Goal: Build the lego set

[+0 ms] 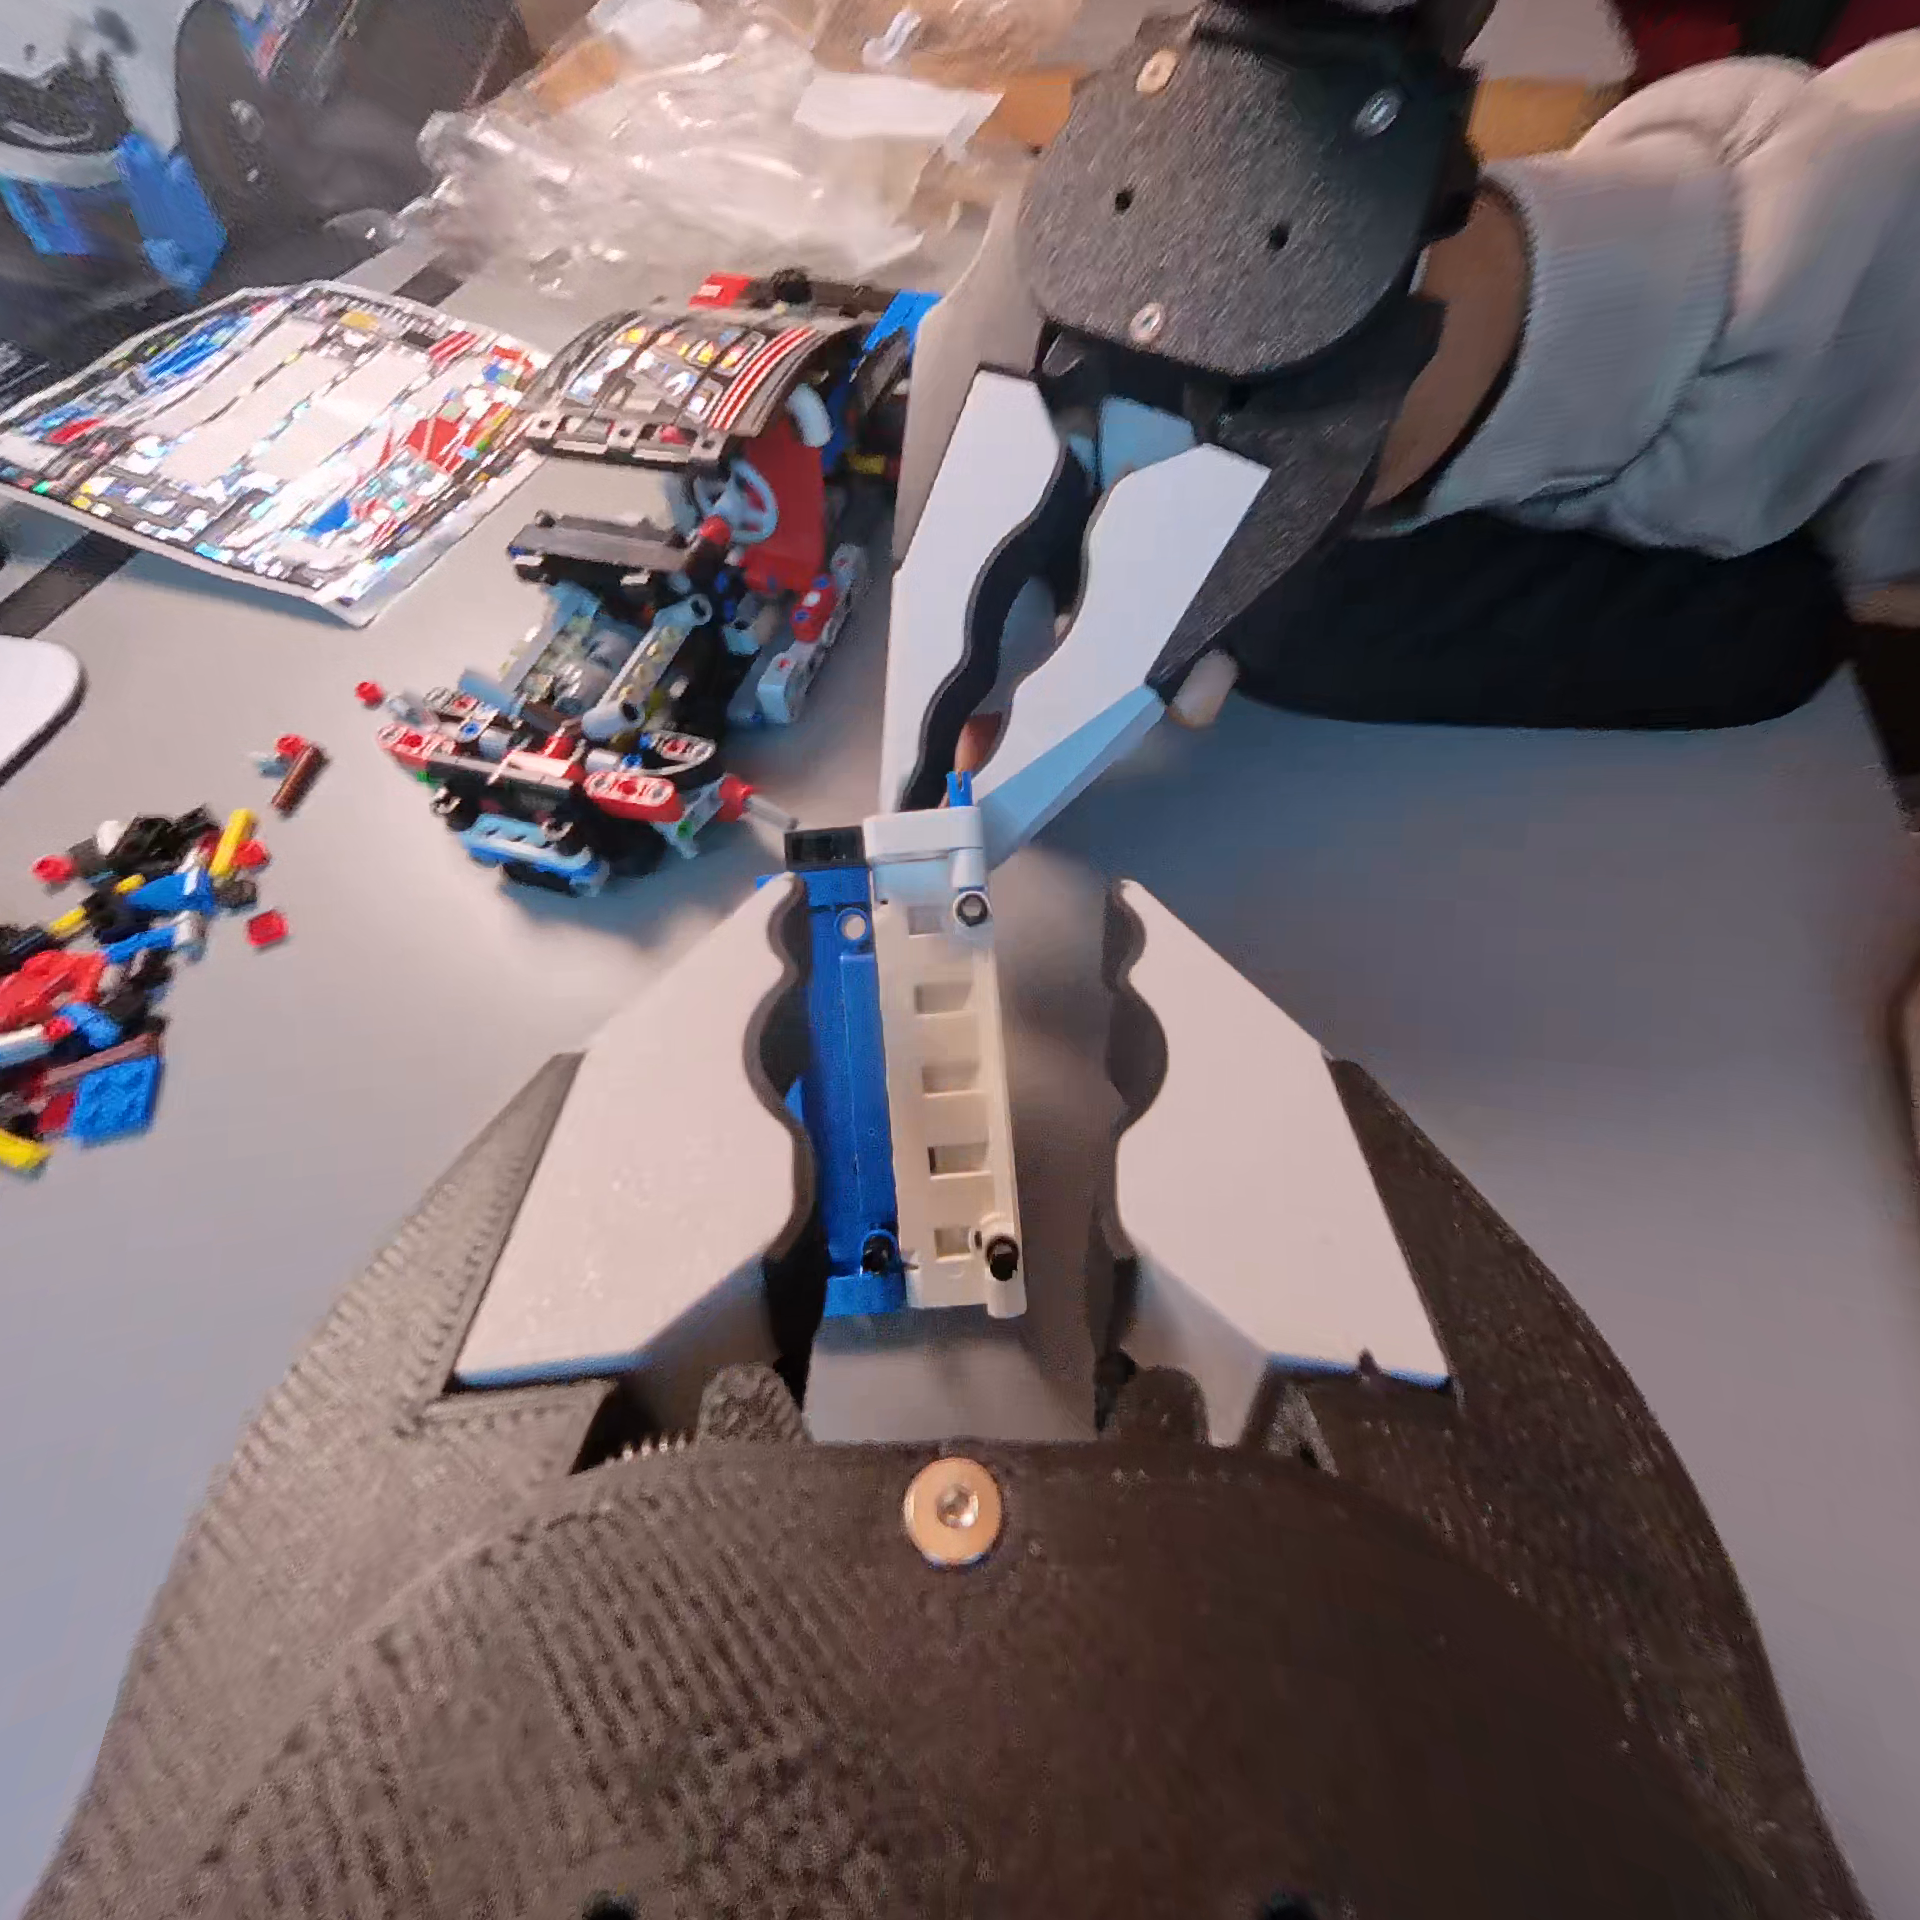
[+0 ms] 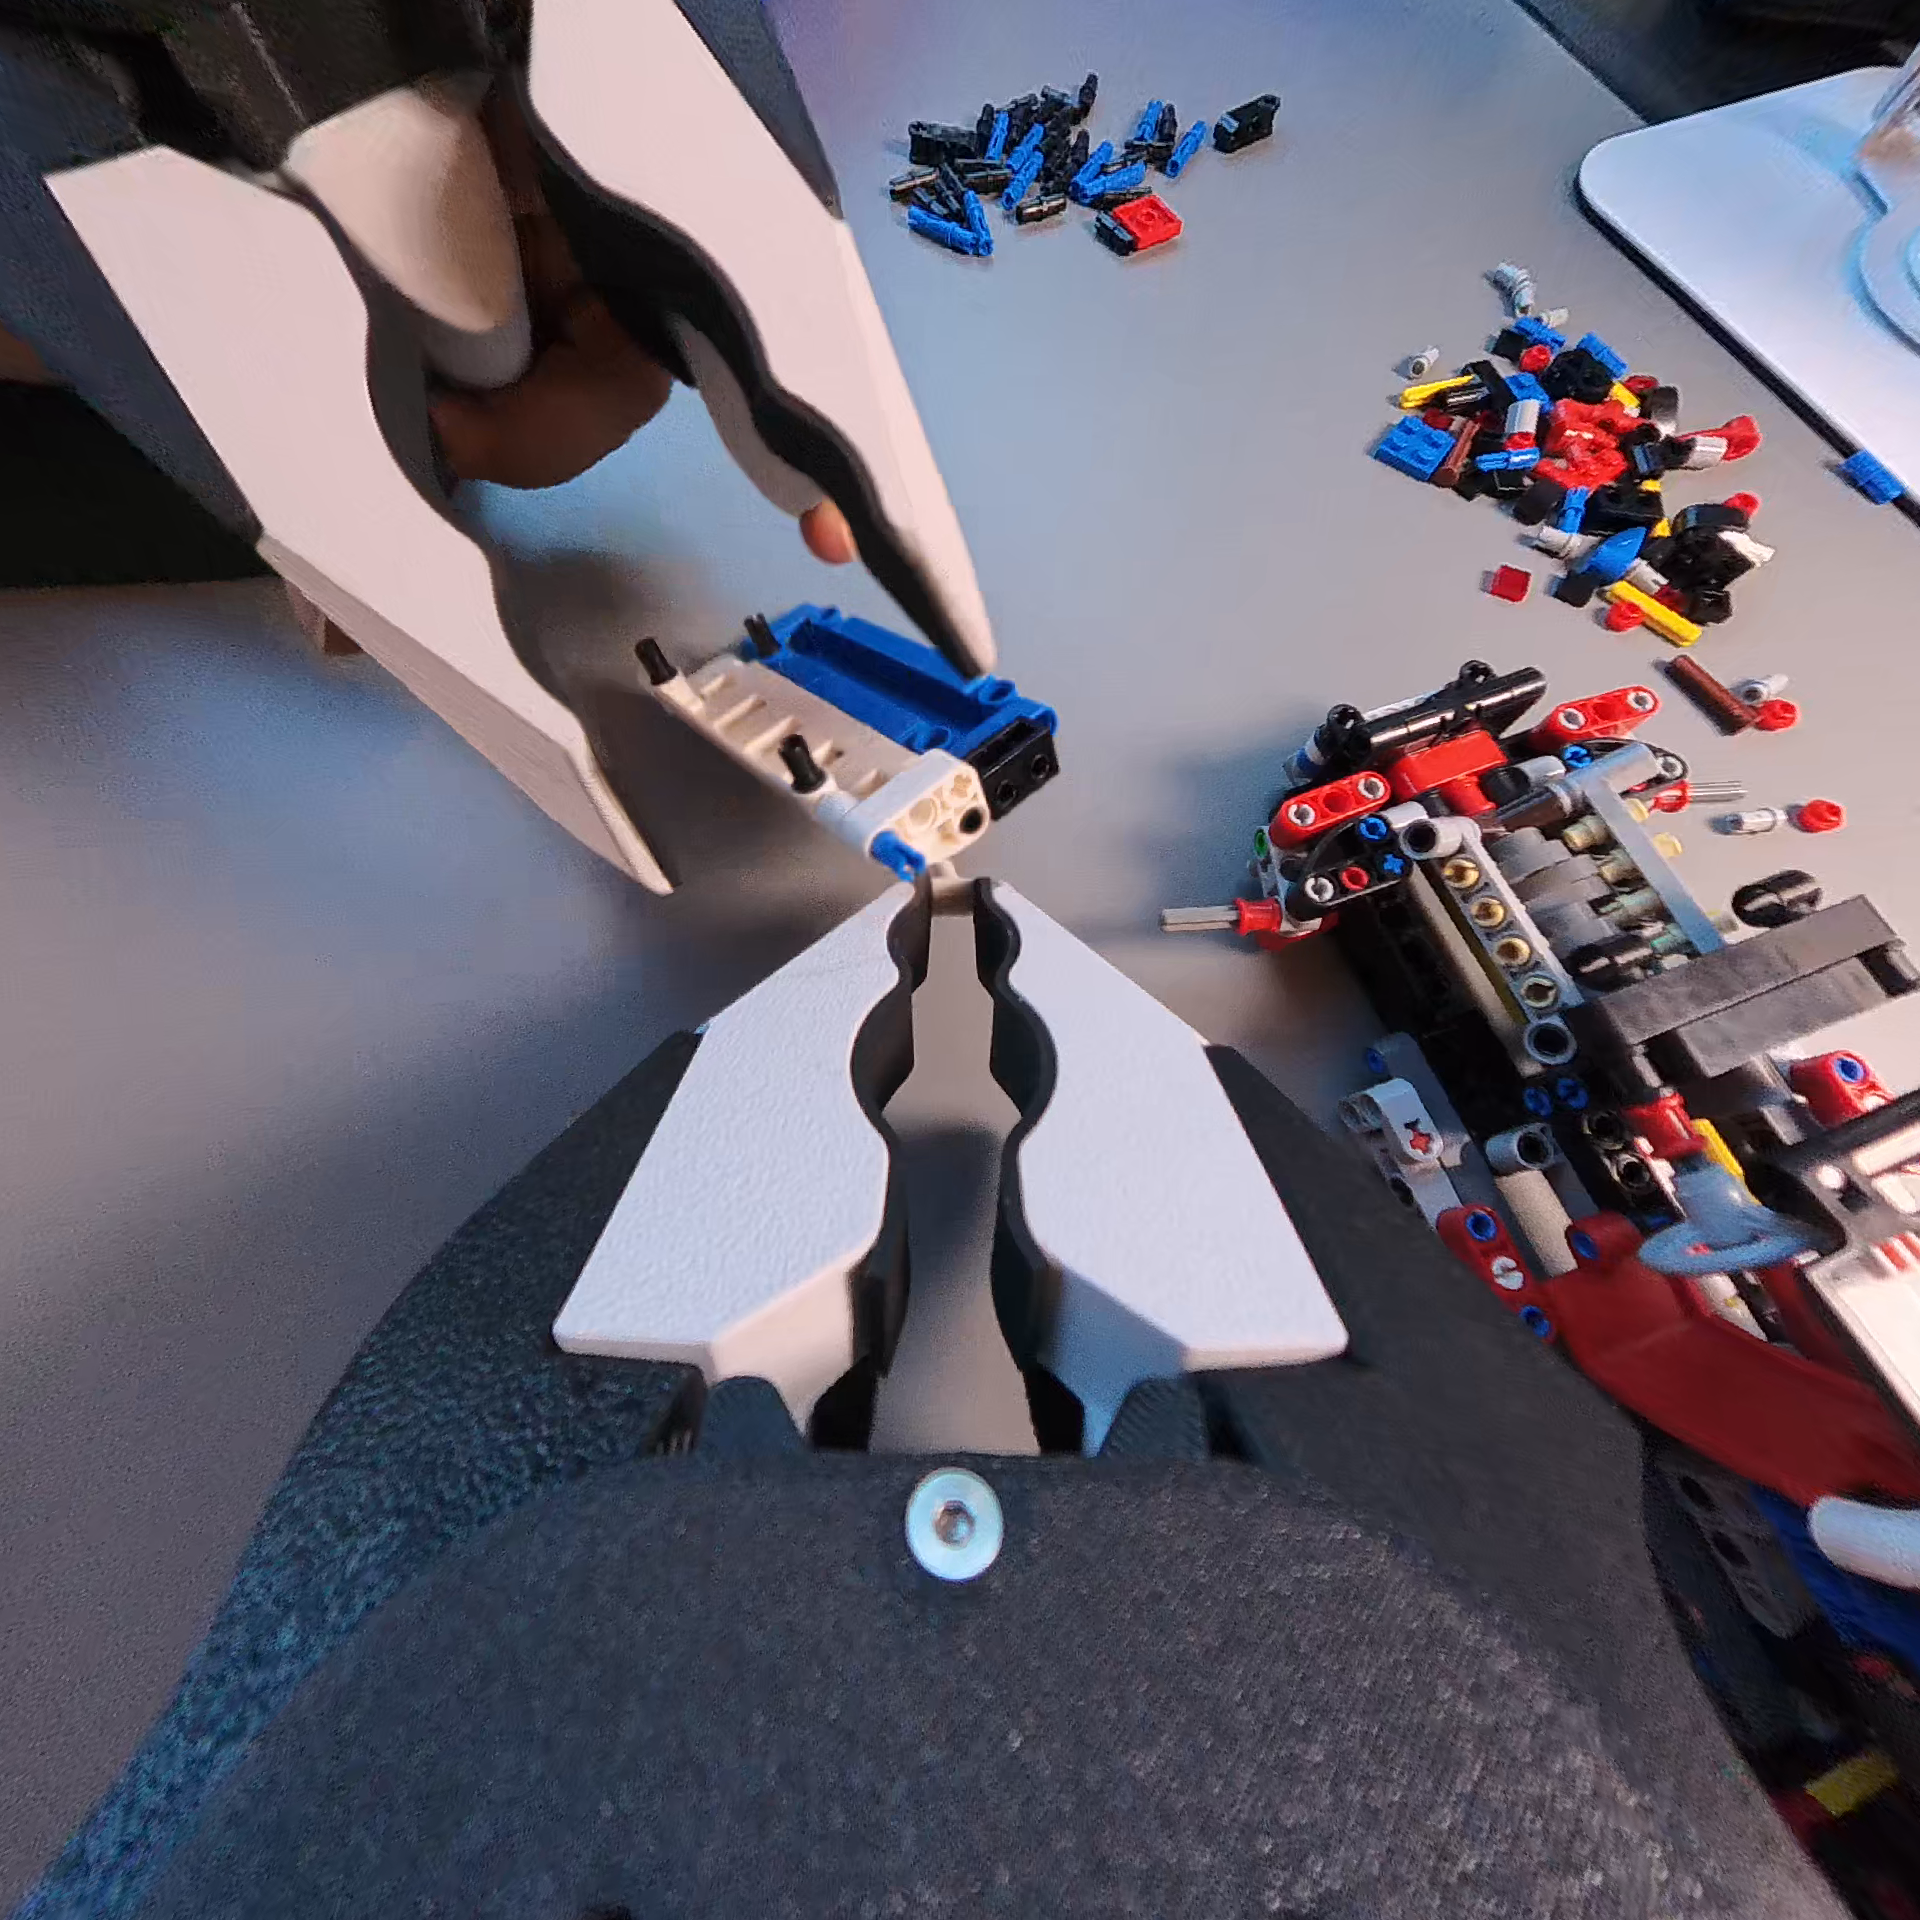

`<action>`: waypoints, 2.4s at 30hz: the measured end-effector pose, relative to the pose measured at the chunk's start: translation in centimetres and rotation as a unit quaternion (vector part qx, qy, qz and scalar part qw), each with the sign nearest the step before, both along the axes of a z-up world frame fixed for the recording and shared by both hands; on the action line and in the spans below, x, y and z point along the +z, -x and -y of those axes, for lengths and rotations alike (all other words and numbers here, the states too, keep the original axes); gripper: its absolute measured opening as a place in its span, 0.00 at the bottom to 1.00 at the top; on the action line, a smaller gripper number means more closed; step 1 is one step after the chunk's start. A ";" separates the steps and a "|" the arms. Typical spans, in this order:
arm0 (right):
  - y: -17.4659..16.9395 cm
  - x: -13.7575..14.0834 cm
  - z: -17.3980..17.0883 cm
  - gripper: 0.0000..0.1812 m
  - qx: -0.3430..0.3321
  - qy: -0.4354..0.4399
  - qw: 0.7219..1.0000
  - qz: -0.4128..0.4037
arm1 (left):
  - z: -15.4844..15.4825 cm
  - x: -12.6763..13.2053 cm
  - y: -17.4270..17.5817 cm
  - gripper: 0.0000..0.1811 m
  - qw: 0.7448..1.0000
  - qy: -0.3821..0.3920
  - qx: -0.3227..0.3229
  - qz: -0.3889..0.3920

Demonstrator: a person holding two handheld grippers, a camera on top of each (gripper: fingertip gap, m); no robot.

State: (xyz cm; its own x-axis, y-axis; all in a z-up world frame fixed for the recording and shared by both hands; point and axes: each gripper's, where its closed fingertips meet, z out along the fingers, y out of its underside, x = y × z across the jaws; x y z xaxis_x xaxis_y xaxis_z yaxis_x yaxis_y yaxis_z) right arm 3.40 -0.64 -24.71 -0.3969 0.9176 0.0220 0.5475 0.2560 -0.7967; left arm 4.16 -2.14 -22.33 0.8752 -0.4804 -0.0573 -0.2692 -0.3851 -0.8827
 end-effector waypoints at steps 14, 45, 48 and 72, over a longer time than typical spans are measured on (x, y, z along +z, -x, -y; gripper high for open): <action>0.3 -0.4 0.7 0.03 0.018 -0.003 1.000 0.011 | 1.9 -5.0 4.8 0.32 0.969 0.228 0.069 -0.066; -2.4 6.0 1.3 0.03 0.119 0.099 0.981 -0.115 | 3.2 0.2 -1.5 0.28 0.988 -0.046 -0.144 -0.032; -2.5 5.0 1.6 0.03 0.128 0.091 0.983 -0.095 | 3.1 -0.4 -1.6 0.28 0.987 -0.042 -0.147 -0.058; -0.6 1.9 -0.6 0.03 -0.073 0.337 0.936 0.065 | 1.1 -3.0 0.4 0.27 0.955 -0.088 -0.051 -0.278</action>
